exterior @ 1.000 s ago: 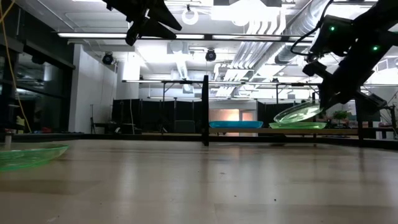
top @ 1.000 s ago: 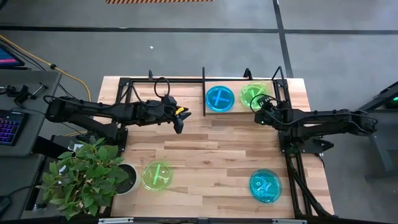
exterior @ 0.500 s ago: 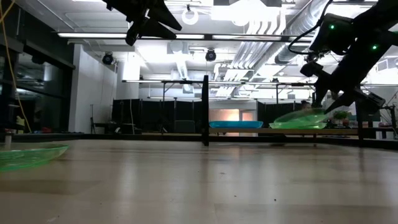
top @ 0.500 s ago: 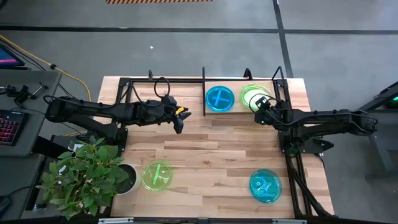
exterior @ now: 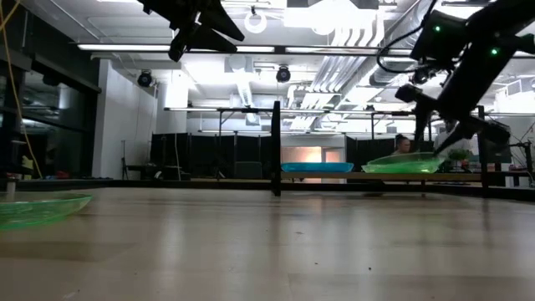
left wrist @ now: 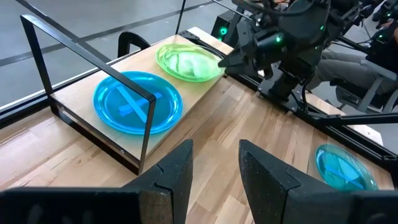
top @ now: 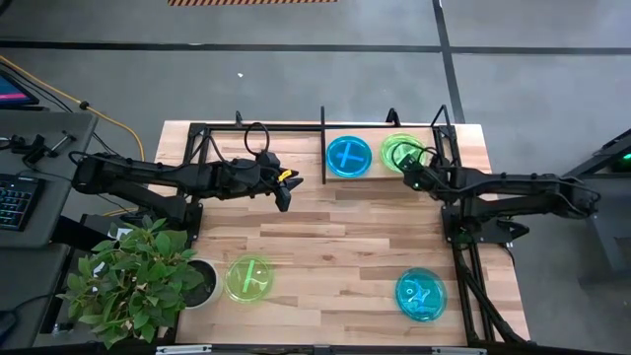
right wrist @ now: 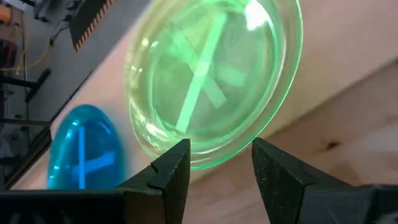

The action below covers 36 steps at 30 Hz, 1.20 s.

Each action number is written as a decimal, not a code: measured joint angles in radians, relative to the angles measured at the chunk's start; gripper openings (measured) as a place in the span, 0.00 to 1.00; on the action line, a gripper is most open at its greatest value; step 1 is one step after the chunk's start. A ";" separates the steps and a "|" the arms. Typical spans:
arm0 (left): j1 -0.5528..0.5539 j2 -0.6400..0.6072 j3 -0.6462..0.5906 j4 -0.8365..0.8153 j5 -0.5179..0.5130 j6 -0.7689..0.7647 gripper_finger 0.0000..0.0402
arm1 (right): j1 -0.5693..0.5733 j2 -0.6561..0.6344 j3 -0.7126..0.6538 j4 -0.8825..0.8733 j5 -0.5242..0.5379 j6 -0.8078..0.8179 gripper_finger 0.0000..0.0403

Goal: Place and stack plates onto a shelf
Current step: Stack the right green plate on top of the stacked green plates on the shelf, then stack the blue plate on top of the stacked blue plates on the shelf

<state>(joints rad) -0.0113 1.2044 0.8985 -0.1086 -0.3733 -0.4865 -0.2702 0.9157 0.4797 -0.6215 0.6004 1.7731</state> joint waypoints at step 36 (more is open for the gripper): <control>0.000 0.000 0.000 0.001 0.048 -0.036 0.29 | 0.229 -0.014 0.037 0.250 -0.978 -0.742 0.39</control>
<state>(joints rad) -0.0116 1.2043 0.8986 -0.1080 -0.3253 -0.5223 -0.0414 0.9016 0.5163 -0.3711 -0.3780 1.0312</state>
